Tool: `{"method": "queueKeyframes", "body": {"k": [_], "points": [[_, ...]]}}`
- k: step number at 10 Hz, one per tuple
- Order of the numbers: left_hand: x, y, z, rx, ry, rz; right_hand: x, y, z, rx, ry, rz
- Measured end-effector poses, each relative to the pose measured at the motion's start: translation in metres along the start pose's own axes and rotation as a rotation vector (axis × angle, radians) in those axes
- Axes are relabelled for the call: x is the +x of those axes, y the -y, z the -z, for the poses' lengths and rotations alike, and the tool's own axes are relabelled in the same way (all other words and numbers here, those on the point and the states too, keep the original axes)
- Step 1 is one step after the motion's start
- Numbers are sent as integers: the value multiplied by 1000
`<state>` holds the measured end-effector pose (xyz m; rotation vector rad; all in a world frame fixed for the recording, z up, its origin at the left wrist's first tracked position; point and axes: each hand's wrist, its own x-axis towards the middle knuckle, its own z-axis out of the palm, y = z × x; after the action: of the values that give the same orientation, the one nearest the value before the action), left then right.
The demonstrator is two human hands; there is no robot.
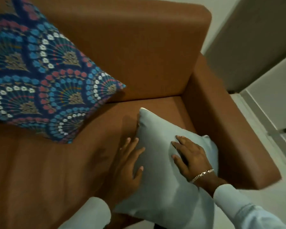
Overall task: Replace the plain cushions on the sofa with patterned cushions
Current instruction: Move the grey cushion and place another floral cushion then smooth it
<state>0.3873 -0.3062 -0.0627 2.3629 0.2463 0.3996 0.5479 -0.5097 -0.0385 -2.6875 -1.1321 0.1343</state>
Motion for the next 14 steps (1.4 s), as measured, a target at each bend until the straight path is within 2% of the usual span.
{"method": "queueKeyframes", "body": {"k": [1, 2, 3, 4, 5, 6, 7, 8, 9, 10, 11, 13, 14], "points": [[-16, -24, -35, -21, 84, -51, -11, -47, 15, 55, -15, -11], [-68, -38, -61, 54, 159, -59, -52, -97, 19, 50, 0, -7], [-118, -49, -87, 259, 321, -42, -105, -152, 22, 26, 105, 21], [-131, -58, -109, 494, 395, -18, -122, -180, 29, -37, 198, -5], [-117, -78, -128, 531, 434, 218, -127, -183, 20, -26, 198, -60], [-97, -81, -133, 354, 346, 265, -124, -182, 10, 66, 172, -23], [-80, -82, -123, 24, 150, 219, -118, -192, 5, 75, 69, 56], [-54, -79, -94, -102, 108, 256, -94, -183, 30, 228, -72, 2], [1, -82, -46, -108, -10, 282, -55, -147, 73, 260, -203, -18], [60, -77, -8, -221, -37, 145, -17, -136, 106, 300, -313, -124], [123, -71, 44, -311, -100, 139, 38, -123, 132, 355, -383, -177], [224, -67, 98, -147, -117, 168, 132, -127, 168, 315, -400, -209], [242, -59, 94, 41, -42, 328, 159, -127, 168, 283, -273, -248]]}}
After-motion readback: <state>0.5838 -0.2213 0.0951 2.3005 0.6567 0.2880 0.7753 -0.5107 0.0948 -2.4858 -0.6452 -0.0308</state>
